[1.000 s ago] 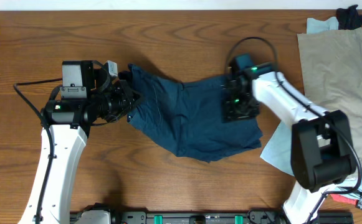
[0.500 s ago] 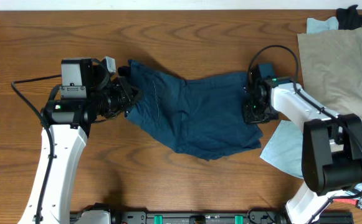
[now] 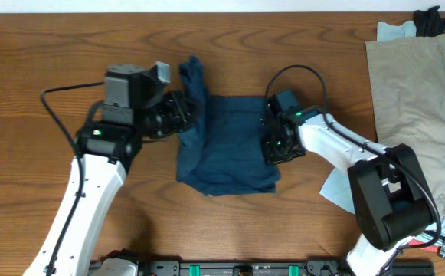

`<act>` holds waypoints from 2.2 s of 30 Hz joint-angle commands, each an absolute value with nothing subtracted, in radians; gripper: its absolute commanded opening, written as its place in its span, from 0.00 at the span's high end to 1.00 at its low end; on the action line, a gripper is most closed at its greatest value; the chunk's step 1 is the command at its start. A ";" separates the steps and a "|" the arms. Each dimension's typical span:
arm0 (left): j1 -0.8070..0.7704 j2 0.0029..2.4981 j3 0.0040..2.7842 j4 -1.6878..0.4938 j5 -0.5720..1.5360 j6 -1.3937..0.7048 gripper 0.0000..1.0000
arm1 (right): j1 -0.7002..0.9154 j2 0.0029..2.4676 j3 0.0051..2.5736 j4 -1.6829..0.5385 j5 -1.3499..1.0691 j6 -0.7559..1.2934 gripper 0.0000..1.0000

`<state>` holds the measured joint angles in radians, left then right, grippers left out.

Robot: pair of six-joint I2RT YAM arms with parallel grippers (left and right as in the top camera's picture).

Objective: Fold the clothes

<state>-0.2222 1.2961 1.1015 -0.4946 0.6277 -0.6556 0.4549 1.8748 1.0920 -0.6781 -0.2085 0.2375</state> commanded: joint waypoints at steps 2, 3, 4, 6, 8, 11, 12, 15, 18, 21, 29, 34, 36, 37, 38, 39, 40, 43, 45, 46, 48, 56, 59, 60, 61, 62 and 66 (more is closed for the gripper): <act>-0.330 1.314 1.118 -0.488 0.553 -0.694 0.94 | 0.520 1.933 1.050 -0.659 -0.221 0.322 0.99; -0.350 1.321 1.118 -0.488 0.537 -0.694 0.94 | 0.526 1.933 1.050 -0.657 -0.221 0.322 0.98; -0.370 1.328 1.118 -0.487 0.525 -0.694 0.94 | 0.531 1.933 1.050 -0.657 -0.221 0.322 0.98; -0.407 1.346 1.118 -0.487 0.509 -0.694 0.94 | 0.531 1.933 1.050 -0.661 -0.221 0.322 0.98; -0.435 1.363 1.118 -0.487 0.503 -0.695 0.94 | 0.531 1.933 1.050 -0.661 -0.221 0.322 0.97; -0.467 1.391 1.118 -0.484 0.503 -0.698 0.94 | 0.531 1.933 1.050 -0.660 -0.221 0.322 0.93; -0.477 1.401 1.118 -0.484 0.503 -0.698 0.94 | 0.530 1.933 1.050 -0.661 -0.220 0.321 0.89; -0.489 1.420 1.118 -0.485 0.504 -0.697 0.87 | 0.518 1.931 1.053 -0.685 -0.208 0.291 0.73; -0.487 1.422 1.118 -0.484 0.503 -0.671 0.67 | 0.471 1.924 1.076 -0.765 -0.134 0.262 0.70; -0.459 1.422 1.118 -0.488 0.503 -0.618 0.66 | 0.397 1.908 1.126 -0.869 -0.016 0.262 0.69; -0.301 1.429 1.117 -0.566 0.260 -0.484 0.58 | 0.180 1.807 1.283 -1.072 0.052 0.255 0.69; -0.242 1.494 1.117 -0.590 0.171 -0.371 0.28 | 0.140 1.733 1.285 -1.078 -0.119 0.177 0.69; -0.230 1.542 1.117 -0.590 0.171 -0.338 0.23 | 0.147 1.718 1.285 -1.085 -0.141 0.178 0.68; -0.227 1.567 1.117 -0.590 0.171 -0.323 0.23 | 0.151 1.715 1.285 -1.089 -0.147 0.178 0.68; -0.225 1.593 1.117 -0.590 0.171 -0.310 0.22 | 0.157 1.713 1.285 -1.094 -0.150 0.178 0.68; -0.224 1.621 1.117 -0.590 0.171 -0.299 0.22 | 0.161 1.713 1.285 -1.098 -0.150 0.178 0.68; -0.224 1.652 1.117 -0.590 0.170 -0.299 0.22 | 0.166 1.713 1.285 -1.103 -0.150 0.178 0.68; -0.224 1.736 1.117 -0.590 0.171 -0.300 0.22 | 0.176 1.713 1.280 -1.105 -0.150 0.178 0.67; -0.226 1.784 1.117 -0.590 0.176 -0.300 0.22 | 0.180 1.713 1.280 -1.109 -0.150 0.178 0.67; -0.226 1.800 1.117 -0.590 0.183 -0.300 0.28 | 0.180 1.713 1.279 -1.110 -0.150 0.178 0.68; -0.226 1.820 1.117 -0.590 0.206 -0.299 0.40 | 0.181 1.713 1.279 -1.109 -0.150 0.178 0.68; -0.201 1.806 1.120 -0.551 0.208 -0.281 0.94 | 0.181 1.713 1.279 -1.109 -0.150 0.178 0.67; -0.142 1.784 1.133 -0.535 0.208 -0.281 0.94 | 0.181 1.713 1.279 -1.111 -0.149 0.178 0.68; -0.115 1.775 1.139 -0.532 0.204 -0.282 0.94 | 0.181 1.713 1.279 -1.112 -0.149 0.178 0.67; -0.075 1.761 1.149 -0.531 0.184 -0.297 0.94 | 0.181 1.713 1.279 -1.112 -0.149 0.178 0.67; -0.047 1.752 1.155 -0.532 0.168 -0.315 0.94 | 0.181 1.713 1.279 -1.112 -0.148 0.178 0.67; 0.141 1.696 1.181 -0.532 0.120 -0.404 0.94 | 0.181 1.713 1.279 -1.111 -0.146 0.178 0.67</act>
